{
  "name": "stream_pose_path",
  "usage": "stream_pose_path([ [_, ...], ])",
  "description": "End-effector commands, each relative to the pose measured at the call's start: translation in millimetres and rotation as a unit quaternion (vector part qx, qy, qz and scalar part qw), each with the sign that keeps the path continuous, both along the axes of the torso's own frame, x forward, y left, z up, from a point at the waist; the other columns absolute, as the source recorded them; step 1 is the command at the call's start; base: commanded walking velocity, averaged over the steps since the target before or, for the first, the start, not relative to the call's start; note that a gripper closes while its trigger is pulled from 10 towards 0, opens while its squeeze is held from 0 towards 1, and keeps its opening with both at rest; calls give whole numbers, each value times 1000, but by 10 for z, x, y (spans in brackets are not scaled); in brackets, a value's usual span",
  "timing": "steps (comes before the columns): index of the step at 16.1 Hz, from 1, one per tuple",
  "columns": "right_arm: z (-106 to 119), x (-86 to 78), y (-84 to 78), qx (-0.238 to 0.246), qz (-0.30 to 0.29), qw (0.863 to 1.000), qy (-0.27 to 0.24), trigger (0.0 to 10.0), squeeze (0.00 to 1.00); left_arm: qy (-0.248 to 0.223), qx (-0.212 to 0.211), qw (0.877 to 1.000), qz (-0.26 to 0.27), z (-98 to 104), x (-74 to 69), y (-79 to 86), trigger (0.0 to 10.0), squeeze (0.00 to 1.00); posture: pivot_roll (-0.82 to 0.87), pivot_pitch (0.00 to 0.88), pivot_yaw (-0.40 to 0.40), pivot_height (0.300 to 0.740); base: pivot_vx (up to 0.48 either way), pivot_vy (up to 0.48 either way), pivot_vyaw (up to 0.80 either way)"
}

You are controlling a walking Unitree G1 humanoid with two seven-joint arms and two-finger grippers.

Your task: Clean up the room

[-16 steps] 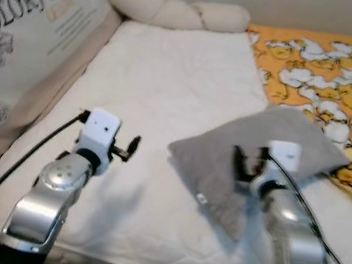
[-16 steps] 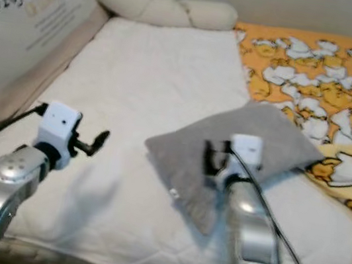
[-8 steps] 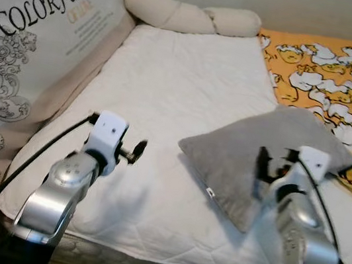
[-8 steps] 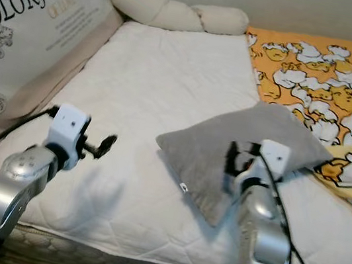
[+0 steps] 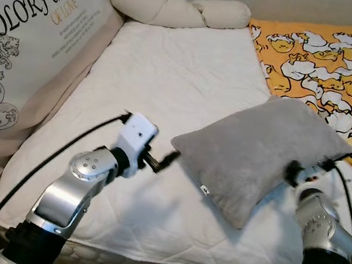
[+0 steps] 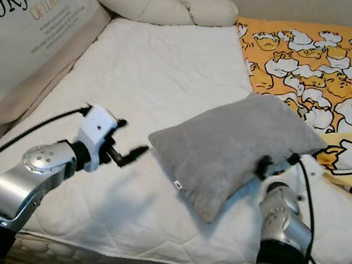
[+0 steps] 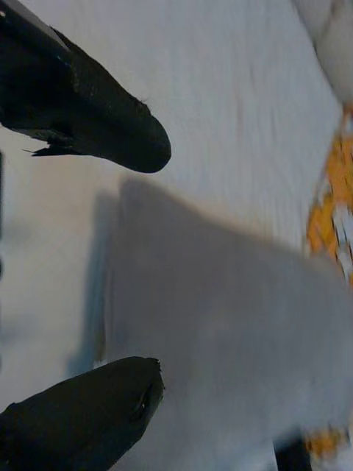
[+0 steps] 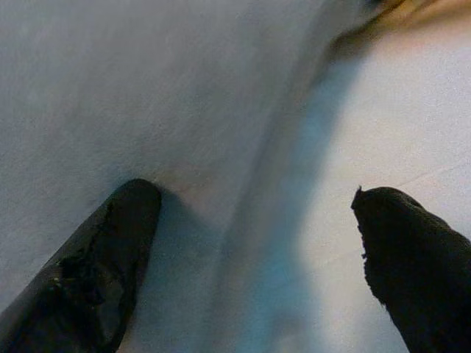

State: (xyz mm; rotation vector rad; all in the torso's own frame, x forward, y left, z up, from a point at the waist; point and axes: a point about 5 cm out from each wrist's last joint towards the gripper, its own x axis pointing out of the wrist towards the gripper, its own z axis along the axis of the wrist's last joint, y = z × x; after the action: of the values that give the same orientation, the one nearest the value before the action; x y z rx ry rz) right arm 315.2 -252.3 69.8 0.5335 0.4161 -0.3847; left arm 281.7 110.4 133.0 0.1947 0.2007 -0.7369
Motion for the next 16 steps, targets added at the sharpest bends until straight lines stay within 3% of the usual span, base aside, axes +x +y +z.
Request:
stream_pose_path([
  [1,-30,57,92,48,29,998,-9,10000,1000,-3,-8,1000,-21,34,-37,-15,10000,0,-65,0,105,740,0,0,0],
  [3,-87,118,146,130,27,991,-14,10000,1000,17,-15,999,-47,3,-89,-34,10000,0,-60,0,99,740,0,0,0],
  [6,-137,152,282,206,49,977,-18,10000,1000,26,-9,998,-56,-16,-120,-3,10000,0,-47,0,92,740,0,0,0],
  [7,-138,167,348,219,72,973,-19,10000,592,28,-6,998,-58,-15,-127,8,10000,0,-43,0,90,740,0,0,0],
  [8,-122,189,404,233,95,967,-28,10000,0,28,-5,998,-59,-9,-129,13,10000,0,-38,0,81,740,0,0,0],
  [10,-84,215,471,255,126,958,-46,10000,0,27,-6,998,-59,3,-128,8,10000,0,-30,0,70,740,0,0,0],
  [11,-51,230,499,263,142,952,-65,7686,0,26,-7,998,-58,4,-133,-2,10000,0,-28,0,65,740,0,0,0],
  [12,-11,248,515,269,154,946,-90,4392,0,27,-7,998,-58,-5,-152,-13,10000,0,-28,0,63,740,0,0,0],
  [13,1,254,519,274,155,944,-97,3922,0,27,-7,998,-58,-7,-157,-15,10000,0,-29,0,64,740,0,0,0],
  [15,13,258,551,282,165,939,-109,0,0,27,-6,998,-57,-14,-161,-22,10000,0,-30,0,63,740,0,0,0],
  [16,7,252,595,289,175,935,-110,0,0,26,-6,998,-58,-7,-154,-30,10000,0,-29,0,63,740,0,0,0],
])
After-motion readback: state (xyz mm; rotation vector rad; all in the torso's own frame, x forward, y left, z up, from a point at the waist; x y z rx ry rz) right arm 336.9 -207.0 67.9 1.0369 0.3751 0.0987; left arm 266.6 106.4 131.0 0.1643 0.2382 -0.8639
